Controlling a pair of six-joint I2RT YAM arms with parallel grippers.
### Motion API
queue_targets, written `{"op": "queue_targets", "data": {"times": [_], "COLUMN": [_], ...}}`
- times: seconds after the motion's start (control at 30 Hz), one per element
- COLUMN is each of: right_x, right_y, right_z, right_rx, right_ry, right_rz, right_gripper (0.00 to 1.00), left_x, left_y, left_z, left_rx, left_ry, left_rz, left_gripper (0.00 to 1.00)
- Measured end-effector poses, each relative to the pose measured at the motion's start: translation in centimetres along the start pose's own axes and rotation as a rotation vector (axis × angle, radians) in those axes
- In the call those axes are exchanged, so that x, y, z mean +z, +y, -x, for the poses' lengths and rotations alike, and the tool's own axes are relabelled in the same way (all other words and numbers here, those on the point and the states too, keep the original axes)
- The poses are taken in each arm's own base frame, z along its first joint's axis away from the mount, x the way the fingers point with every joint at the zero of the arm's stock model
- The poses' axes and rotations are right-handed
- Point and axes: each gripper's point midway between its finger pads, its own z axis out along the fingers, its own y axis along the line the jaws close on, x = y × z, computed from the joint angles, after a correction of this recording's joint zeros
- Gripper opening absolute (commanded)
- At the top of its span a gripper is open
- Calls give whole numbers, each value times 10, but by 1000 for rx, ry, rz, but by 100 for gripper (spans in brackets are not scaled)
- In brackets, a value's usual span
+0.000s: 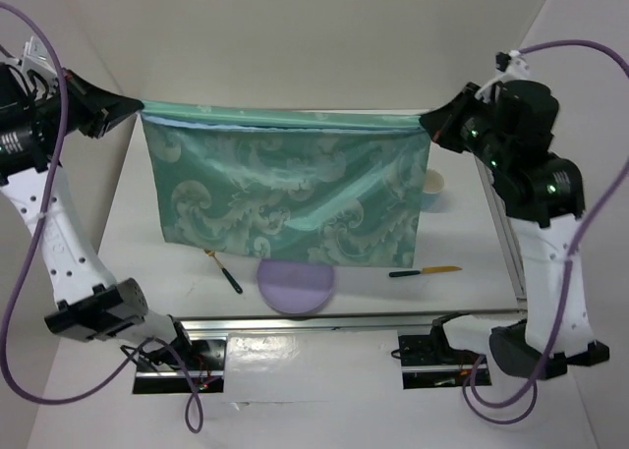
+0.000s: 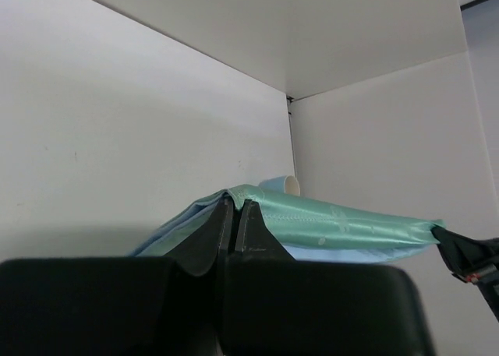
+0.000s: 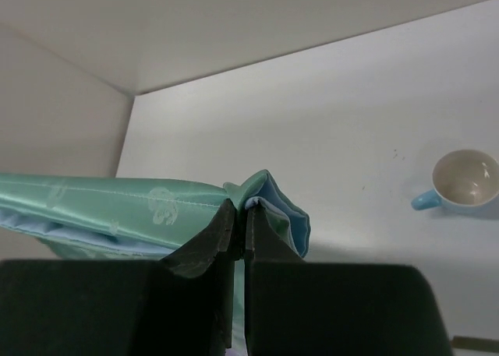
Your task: Set the dinner table for one person
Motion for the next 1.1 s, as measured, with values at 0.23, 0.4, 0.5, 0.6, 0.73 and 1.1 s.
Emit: {"op": "queue_targets", "data": {"times": [0.23,0.4,0.5,0.6,0.73,1.1], "right_x": [114,182,217,250,266,231], "right_y": [-32,-80,-95,-108,-120,-157], "right_z": [1,9,11,7,-17,-135], "right_rx": [-4,47,64,79,117,226], "right_ry": [74,103,120,133,175,340], "right_rz": [-37,-40,3,37,55,-3], "right_gripper": [0,0,0,0,0,0], "left_x": [99,178,211,233,239,198], "left_y": [25,58,75,84,86,162], "left_z": [34,8,3,7,18,-72], "left_rx": [16,-31,-52,-62,-70,-173], "left_ry": [104,220,240,227,195,328], "left_rz": [-49,-42,-47,-66,-96,86], "left_gripper": [0,0,0,0,0,0]}}
